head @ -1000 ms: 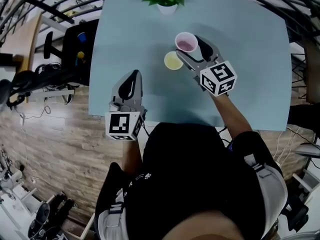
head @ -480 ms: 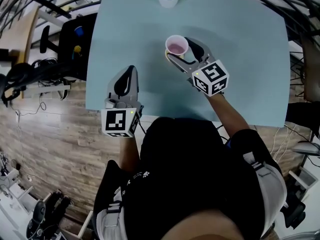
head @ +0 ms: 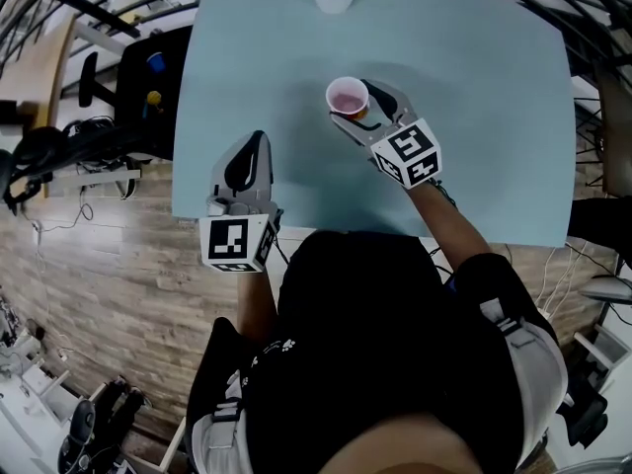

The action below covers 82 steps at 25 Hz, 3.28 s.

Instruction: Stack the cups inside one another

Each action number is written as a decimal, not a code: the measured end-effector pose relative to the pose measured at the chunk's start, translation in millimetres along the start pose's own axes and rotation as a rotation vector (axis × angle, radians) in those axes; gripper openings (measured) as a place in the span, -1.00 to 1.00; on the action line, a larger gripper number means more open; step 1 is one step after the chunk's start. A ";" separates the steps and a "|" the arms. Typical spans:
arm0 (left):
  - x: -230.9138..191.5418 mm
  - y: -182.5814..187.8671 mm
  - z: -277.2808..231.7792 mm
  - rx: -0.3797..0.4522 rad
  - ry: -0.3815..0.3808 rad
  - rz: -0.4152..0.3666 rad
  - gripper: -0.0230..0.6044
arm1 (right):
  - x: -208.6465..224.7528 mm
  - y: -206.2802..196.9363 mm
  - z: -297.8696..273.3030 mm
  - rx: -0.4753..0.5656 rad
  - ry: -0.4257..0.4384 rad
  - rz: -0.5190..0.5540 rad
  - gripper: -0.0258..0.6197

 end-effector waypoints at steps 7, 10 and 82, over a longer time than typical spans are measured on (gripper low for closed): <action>-2.2 -0.8 -1.6 -0.001 -0.007 0.008 -0.95 | 2.1 -11.0 -2.7 -0.048 -0.015 -0.012 0.13; -3.6 -1.7 -2.2 0.001 -0.009 0.008 -0.95 | 2.3 -16.0 -4.0 -0.067 -0.017 -0.014 0.14; 25.0 7.1 -38.1 0.006 -0.102 0.000 -0.95 | 0.5 53.4 71.7 0.232 -0.018 -0.138 -0.89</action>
Point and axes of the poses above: the fingertips, and each gripper's own axes: z backward along the fingers, x to its right, y out of its top, the point moved 6 cm from there along z, backward along the fingers, and after that the axes turned 6 degrees about x, right-handed, at the moved point
